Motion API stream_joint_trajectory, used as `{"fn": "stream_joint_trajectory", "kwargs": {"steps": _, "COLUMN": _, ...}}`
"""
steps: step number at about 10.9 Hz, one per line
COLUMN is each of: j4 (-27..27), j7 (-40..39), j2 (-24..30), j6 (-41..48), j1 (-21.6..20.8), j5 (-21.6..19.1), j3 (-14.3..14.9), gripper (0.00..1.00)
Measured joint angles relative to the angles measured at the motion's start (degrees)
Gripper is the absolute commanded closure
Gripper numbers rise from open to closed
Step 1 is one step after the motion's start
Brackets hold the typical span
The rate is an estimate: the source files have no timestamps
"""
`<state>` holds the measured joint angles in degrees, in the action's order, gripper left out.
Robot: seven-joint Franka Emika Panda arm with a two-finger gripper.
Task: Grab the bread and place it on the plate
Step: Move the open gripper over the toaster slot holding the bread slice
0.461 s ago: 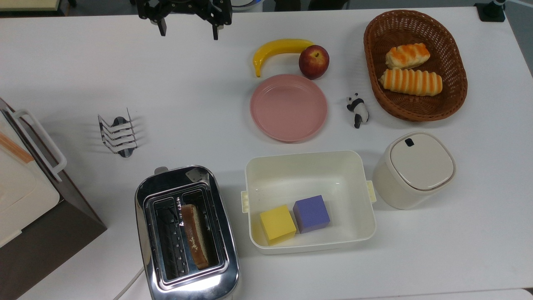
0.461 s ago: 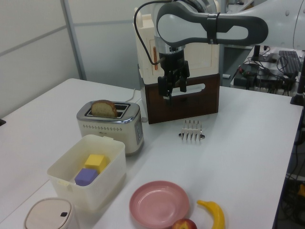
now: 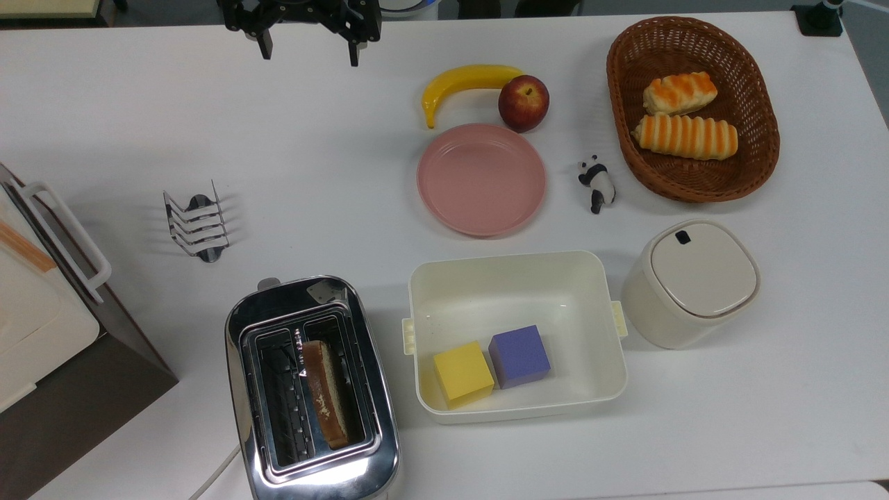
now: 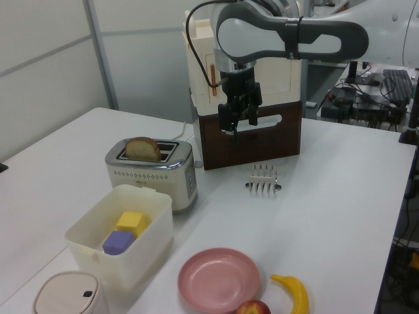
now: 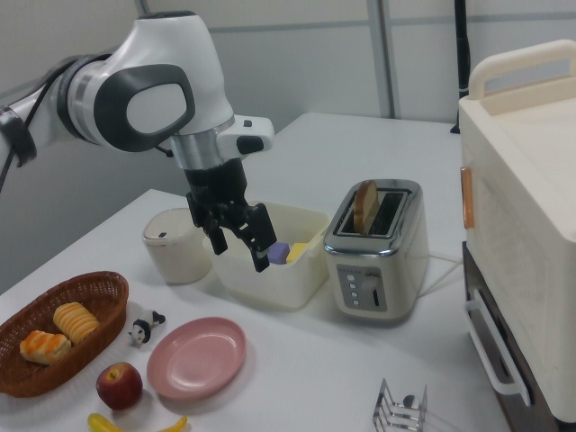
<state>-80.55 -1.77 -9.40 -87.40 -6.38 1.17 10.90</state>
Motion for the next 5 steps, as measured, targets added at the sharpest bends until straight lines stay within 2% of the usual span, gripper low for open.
{"fn": "stream_joint_trajectory", "kwargs": {"steps": 5, "j4": -0.03, "j7": 0.00, "j2": -0.74, "j6": -5.02, "j1": 0.02, "j5": -0.76, "j3": 0.00, "gripper": 0.00}}
